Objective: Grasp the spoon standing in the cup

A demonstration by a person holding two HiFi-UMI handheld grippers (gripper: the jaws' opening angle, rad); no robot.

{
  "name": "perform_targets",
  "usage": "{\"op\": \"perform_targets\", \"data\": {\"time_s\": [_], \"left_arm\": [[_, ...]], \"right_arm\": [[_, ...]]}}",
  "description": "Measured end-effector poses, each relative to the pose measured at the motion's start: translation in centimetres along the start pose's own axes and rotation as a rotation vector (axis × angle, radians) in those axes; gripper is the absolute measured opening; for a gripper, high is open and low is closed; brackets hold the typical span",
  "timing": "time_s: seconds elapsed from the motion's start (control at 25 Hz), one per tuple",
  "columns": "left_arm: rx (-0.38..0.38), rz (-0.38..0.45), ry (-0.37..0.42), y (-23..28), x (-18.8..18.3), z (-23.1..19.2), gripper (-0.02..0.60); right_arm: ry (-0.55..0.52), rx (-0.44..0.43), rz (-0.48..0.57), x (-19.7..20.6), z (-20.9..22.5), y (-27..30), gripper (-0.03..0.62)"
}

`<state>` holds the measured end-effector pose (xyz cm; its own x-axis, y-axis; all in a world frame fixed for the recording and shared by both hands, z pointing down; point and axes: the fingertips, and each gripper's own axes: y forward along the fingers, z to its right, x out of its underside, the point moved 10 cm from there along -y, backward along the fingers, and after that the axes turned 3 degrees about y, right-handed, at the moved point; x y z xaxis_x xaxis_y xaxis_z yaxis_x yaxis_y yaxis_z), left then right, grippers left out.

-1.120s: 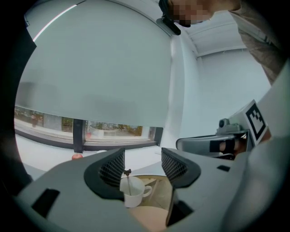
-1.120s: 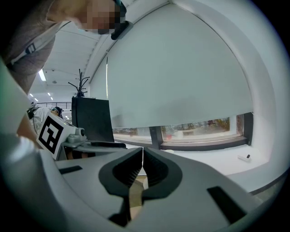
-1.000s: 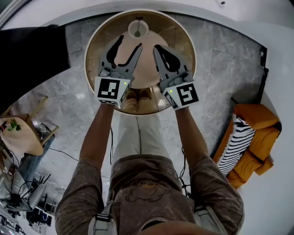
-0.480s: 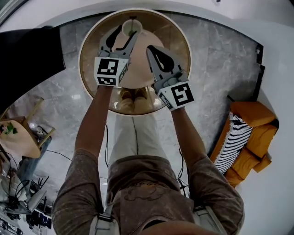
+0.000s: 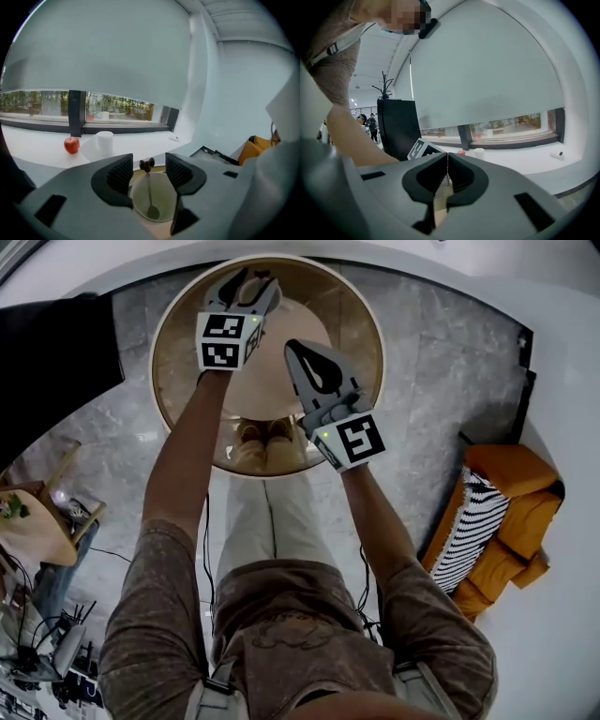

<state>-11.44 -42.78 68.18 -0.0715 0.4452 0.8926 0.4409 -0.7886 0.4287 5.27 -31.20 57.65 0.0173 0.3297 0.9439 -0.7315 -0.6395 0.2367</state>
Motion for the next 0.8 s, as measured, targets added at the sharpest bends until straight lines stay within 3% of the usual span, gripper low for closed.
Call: {"op": "perform_targets", "data": {"time_s": [0.28,0.8], "left_arm": [[0.024,-0.061,-0.022,2.0,0.7,-0.6,0.219],[0.007,-0.097,0.032,2.7,0.9,-0.7,0.147]], "right_arm": [[0.021,0.003,0.000,0.1,0.3,-0.1,0.020],[0.030,0.020,-0.018,0.7,1.0,-0.7,0.018]]}}
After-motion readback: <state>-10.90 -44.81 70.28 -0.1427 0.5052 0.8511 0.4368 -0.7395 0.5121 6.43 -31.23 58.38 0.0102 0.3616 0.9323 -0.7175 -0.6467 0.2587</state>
